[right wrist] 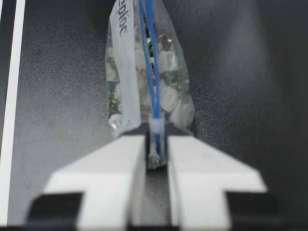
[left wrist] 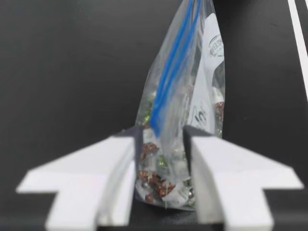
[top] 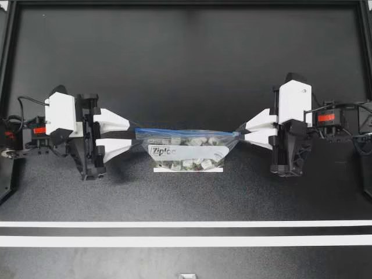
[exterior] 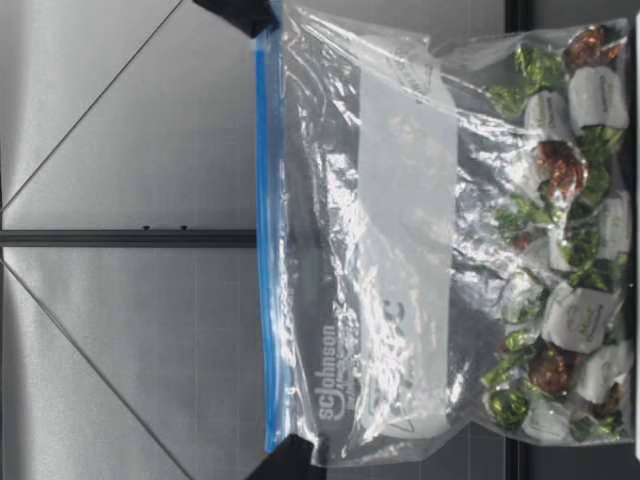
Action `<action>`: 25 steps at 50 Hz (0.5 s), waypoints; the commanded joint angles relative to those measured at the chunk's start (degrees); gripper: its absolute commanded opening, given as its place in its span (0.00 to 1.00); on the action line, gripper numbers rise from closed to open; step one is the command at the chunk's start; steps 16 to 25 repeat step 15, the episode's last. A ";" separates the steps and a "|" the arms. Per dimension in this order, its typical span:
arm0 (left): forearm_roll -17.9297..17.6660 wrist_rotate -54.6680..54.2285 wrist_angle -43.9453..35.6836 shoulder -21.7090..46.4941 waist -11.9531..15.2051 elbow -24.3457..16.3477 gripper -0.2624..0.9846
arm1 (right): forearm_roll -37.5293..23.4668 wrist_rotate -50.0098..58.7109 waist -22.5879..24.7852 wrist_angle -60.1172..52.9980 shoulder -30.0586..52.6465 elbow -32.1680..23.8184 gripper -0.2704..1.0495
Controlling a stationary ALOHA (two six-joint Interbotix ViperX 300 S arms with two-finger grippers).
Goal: Slide open the ziploc bag.
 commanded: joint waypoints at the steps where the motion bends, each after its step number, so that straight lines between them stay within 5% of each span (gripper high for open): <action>1: 0.97 0.09 -0.62 -1.85 0.18 -0.88 0.41 | 0.09 0.09 -0.44 -1.14 -1.05 -0.53 0.42; 8: 1.49 -0.09 -0.35 -4.57 0.18 -0.88 0.42 | 0.09 0.09 -0.44 -3.87 -1.05 -0.26 0.49; 25: 1.76 -0.09 0.62 -7.29 0.18 -0.88 0.42 | 0.09 0.09 -0.53 -6.50 -1.41 0.09 0.50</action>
